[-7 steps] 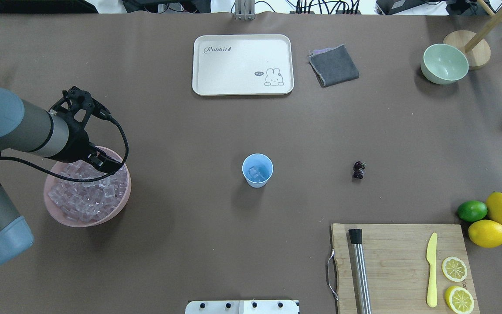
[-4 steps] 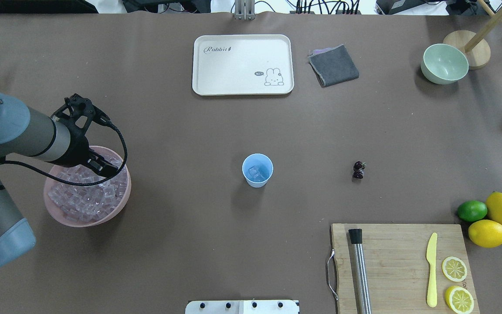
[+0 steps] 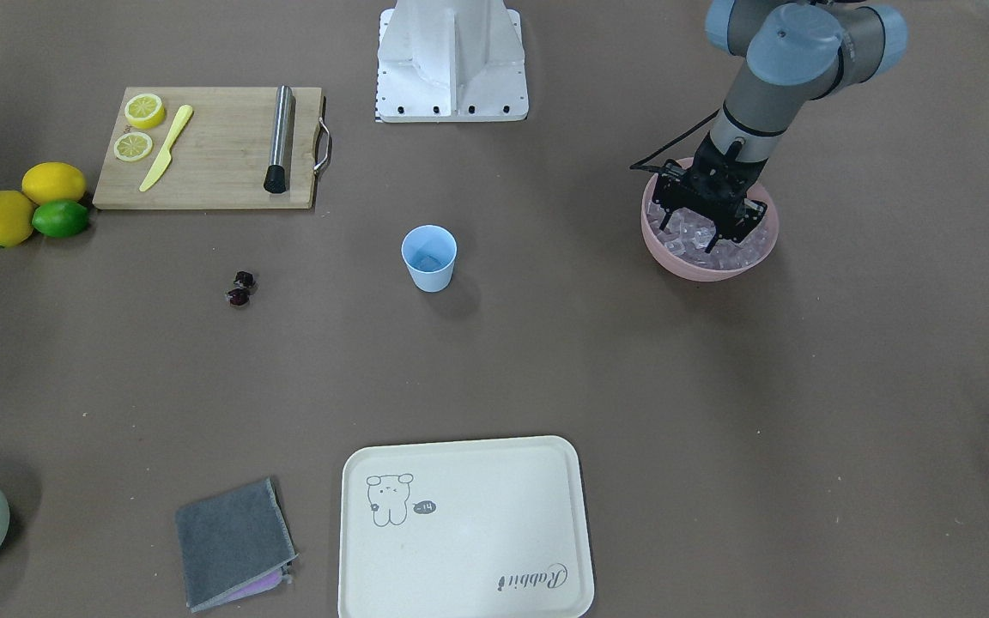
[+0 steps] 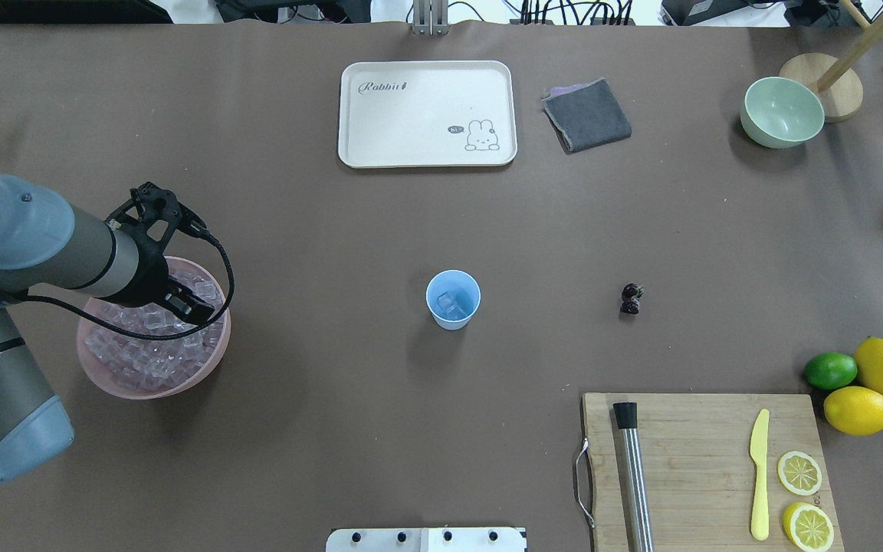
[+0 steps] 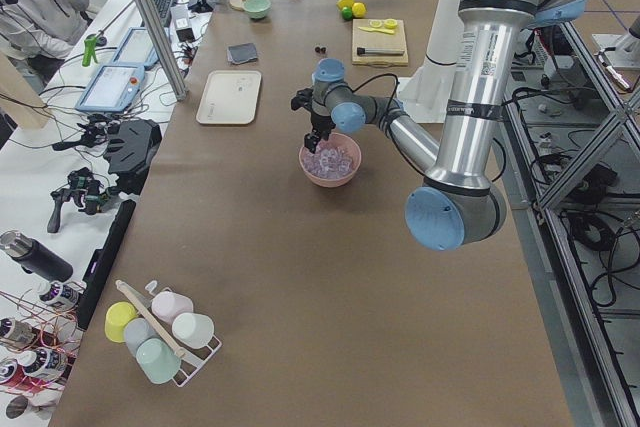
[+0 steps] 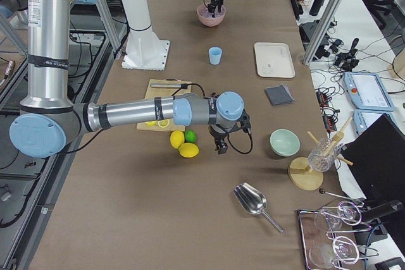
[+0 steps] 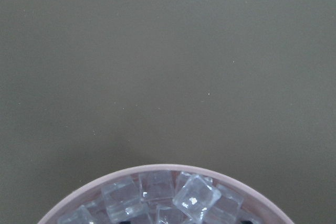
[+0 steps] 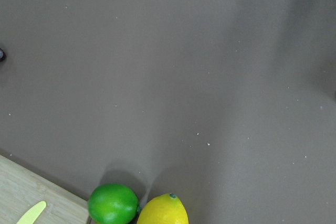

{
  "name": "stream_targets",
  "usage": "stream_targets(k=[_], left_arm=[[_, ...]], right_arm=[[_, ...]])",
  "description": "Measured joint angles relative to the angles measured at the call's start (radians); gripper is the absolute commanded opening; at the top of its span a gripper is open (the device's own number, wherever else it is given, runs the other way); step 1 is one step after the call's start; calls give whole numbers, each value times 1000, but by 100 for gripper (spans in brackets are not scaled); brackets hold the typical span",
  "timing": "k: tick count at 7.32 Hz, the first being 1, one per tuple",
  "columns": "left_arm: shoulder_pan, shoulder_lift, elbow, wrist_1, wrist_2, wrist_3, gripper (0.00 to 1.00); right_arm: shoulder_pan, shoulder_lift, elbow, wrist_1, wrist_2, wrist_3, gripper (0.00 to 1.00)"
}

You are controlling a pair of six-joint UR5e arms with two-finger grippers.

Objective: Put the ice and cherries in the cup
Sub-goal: 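Lower the left gripper into the bowl and grasp another ice cube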

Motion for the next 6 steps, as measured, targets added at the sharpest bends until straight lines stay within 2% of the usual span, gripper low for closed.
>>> stream_targets(k=[2,3,4,6], left_arm=[[12,-3,6,1,8,0,36],[14,-6,7,1,9,-1,11],[16,-8,7,1,9,-1,0],[20,-15,5,1,8,-2,0]], right_arm=[[0,0,0,0,0,0,100],[0,0,0,0,-1,0,100],[0,0,-1,0,-1,0,100],[0,0,-2,0,-2,0,100]])
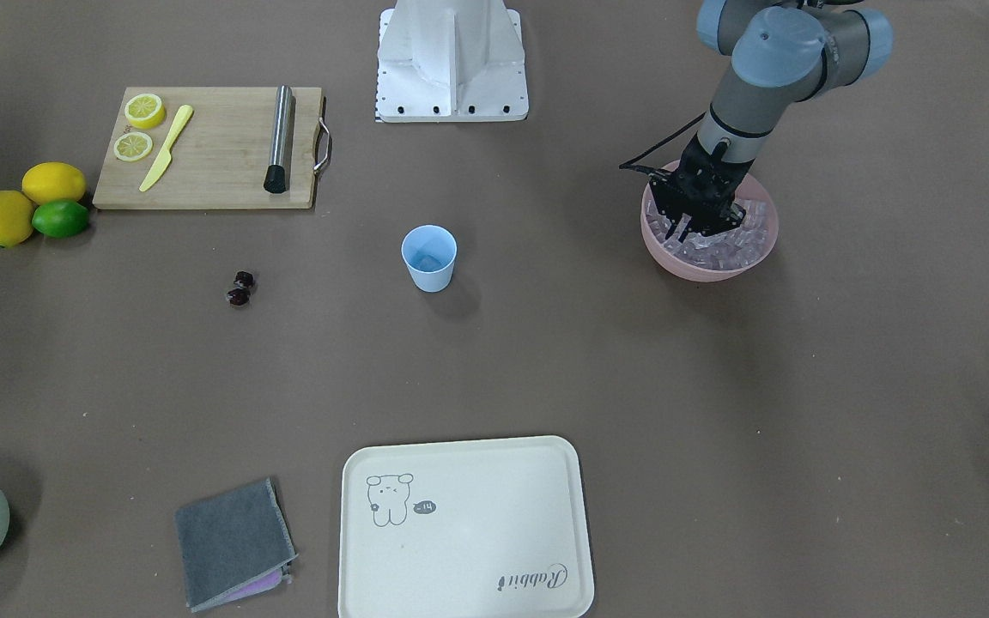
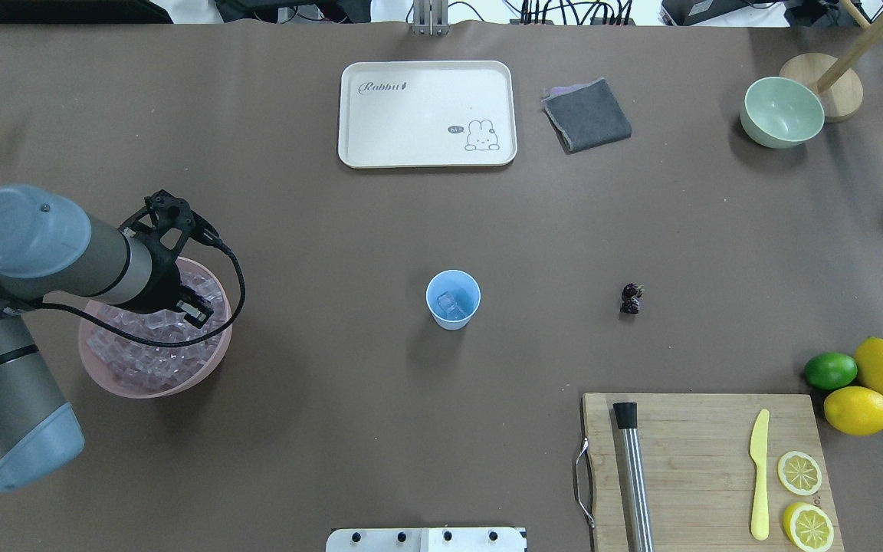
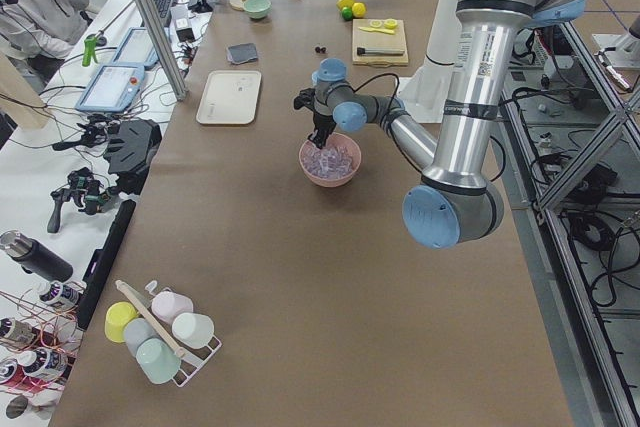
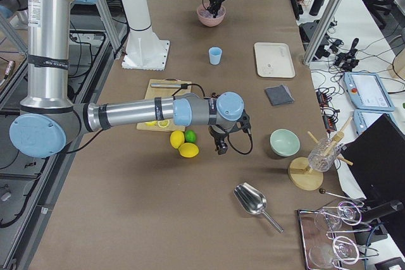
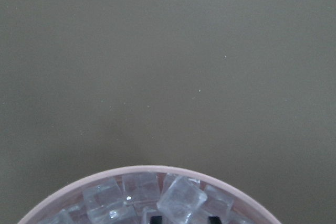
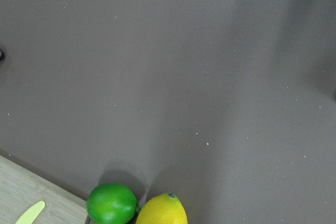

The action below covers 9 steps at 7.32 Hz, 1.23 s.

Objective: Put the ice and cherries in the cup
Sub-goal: 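Lower the left gripper into the bowl and grasp another ice cube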

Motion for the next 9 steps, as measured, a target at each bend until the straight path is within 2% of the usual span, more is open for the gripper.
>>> stream_targets(k=[2,3,4,9], left_arm=[[1,-3,-6,0,-1,-4,0],[1,-3,-8,0,-1,-7,77],[0,1,-11,0,6,-9,96],[5,25,-33,2,45,-68,96]], right_arm=[[0,-1,0,0,0,0,100],[0,-2,1,0,0,0,100],[0,-3,1,0,1,0,100],[0,-8,1,0,2,0,100]])
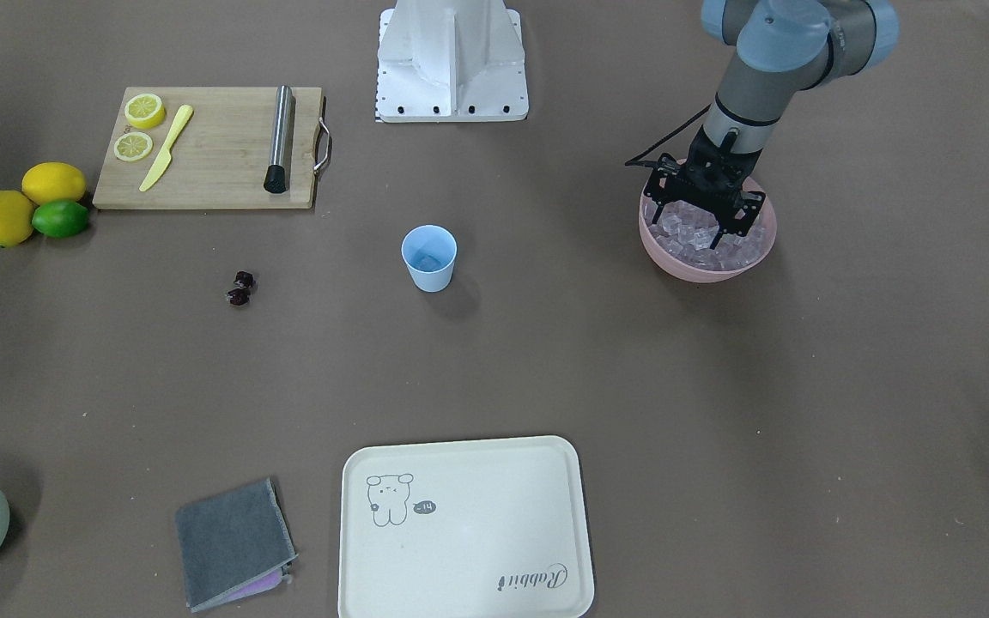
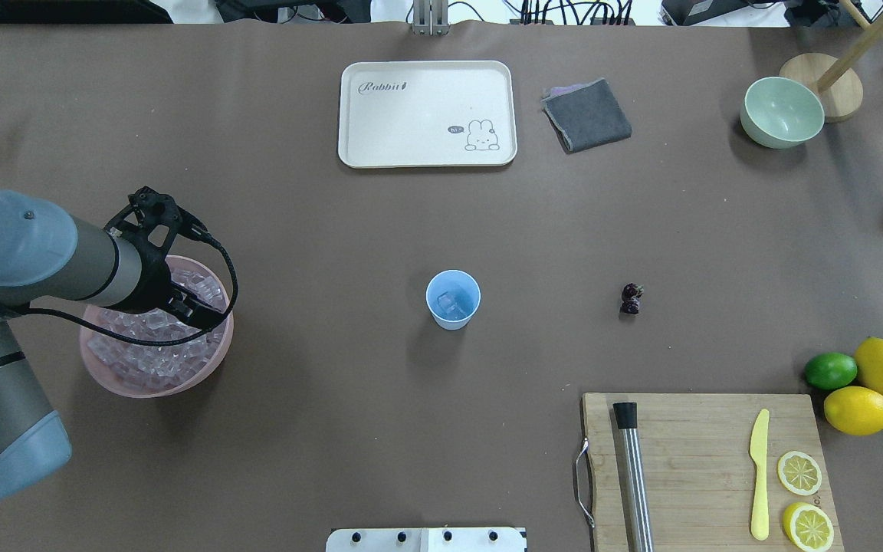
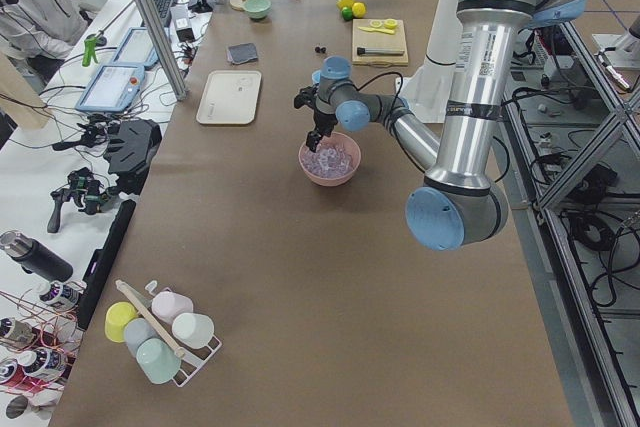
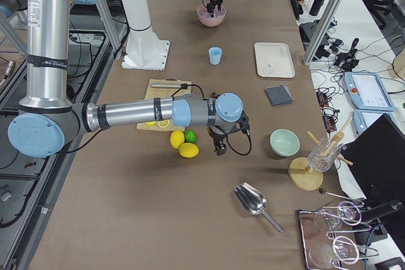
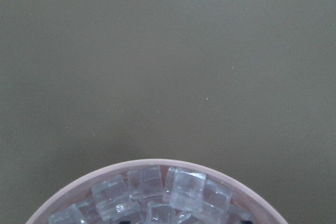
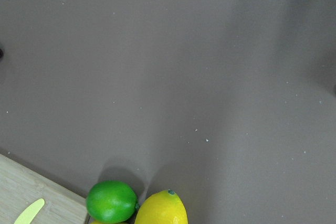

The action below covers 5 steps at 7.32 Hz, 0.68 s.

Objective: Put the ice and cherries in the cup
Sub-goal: 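Lower the left gripper into the bowl and grasp another ice cube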

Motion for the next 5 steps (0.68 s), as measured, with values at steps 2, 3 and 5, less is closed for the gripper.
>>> stream_targets(k=[2,3,5], left_arm=[[17,-13,14,1,1,-4,82],[21,-19,20,1,1,-3,76],[22,-22,22,1,0,-2,73]], right_arm=[[0,-5,0,0,1,-1,100],[0,-9,1,0,0,-1,100],[0,-24,11,0,1,-1,100]])
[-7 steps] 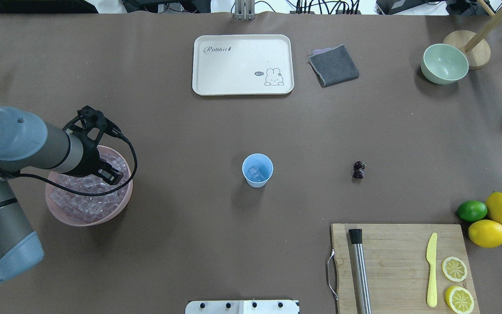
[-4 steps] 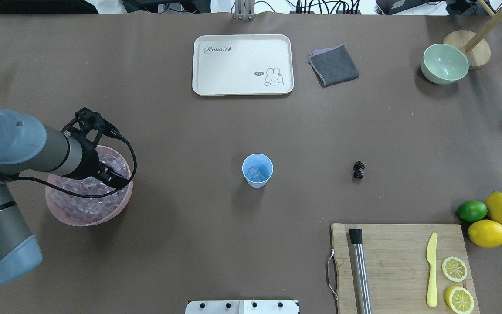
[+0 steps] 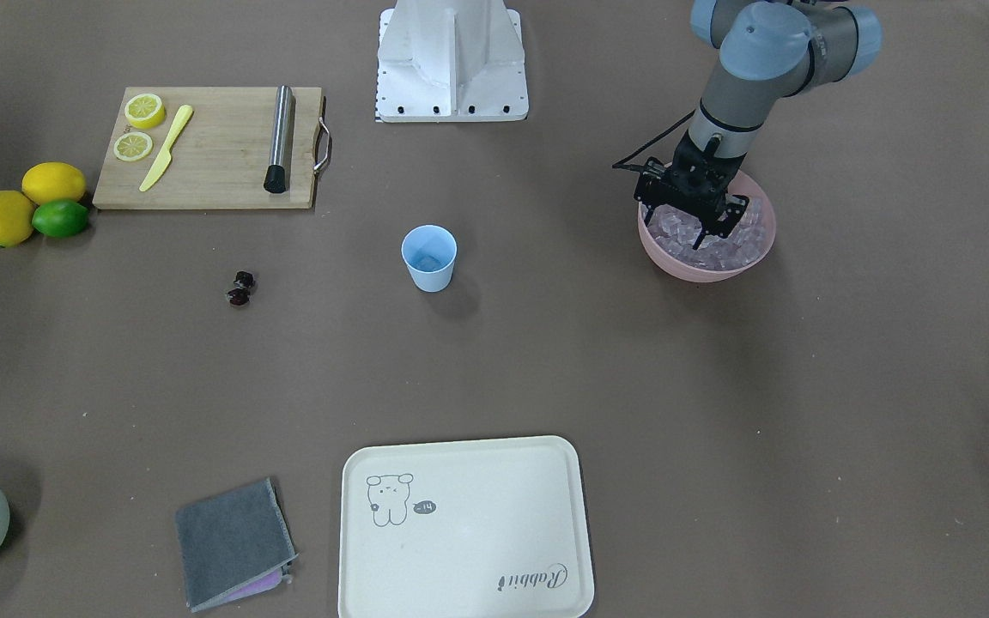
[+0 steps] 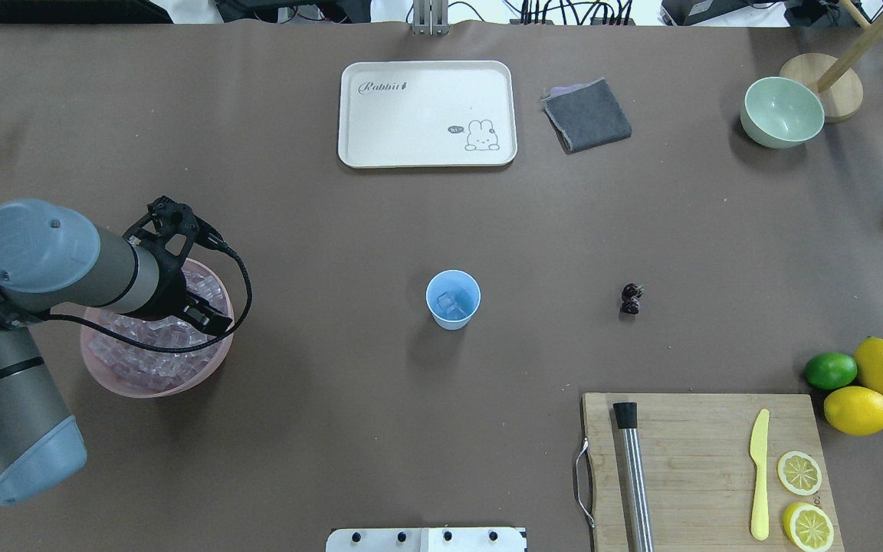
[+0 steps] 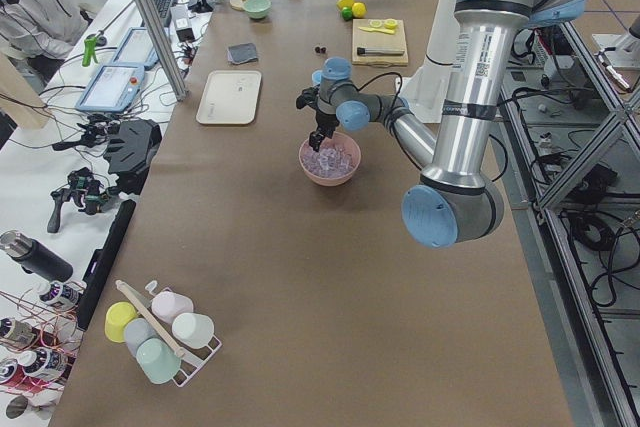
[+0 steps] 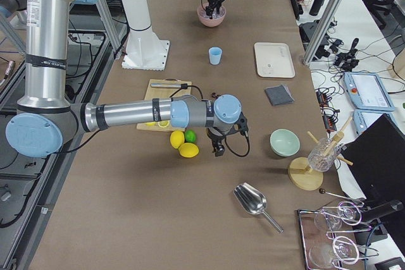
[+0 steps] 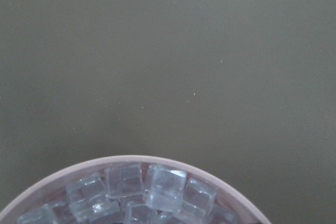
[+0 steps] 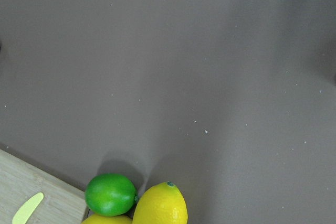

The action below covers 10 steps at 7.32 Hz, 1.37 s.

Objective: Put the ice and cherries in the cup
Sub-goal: 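Lower the left gripper into the bowl and grasp another ice cube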

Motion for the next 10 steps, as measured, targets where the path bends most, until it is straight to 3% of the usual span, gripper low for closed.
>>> stream_targets(k=[3,5,8,10], left_arm=[[-3,-2,-2,-1,0,11,73],[-6,-2,6,-1,0,14,60],[-15,-17,20,-1,1,15,57],[-27,-28,34,-1,0,23,0]], right_arm=[[0,-19,10,0,0,-1,100],[0,-26,14,0,0,-1,100],[0,-27,15,0,1,0,100],[0,-25,15,0,4,0,100]])
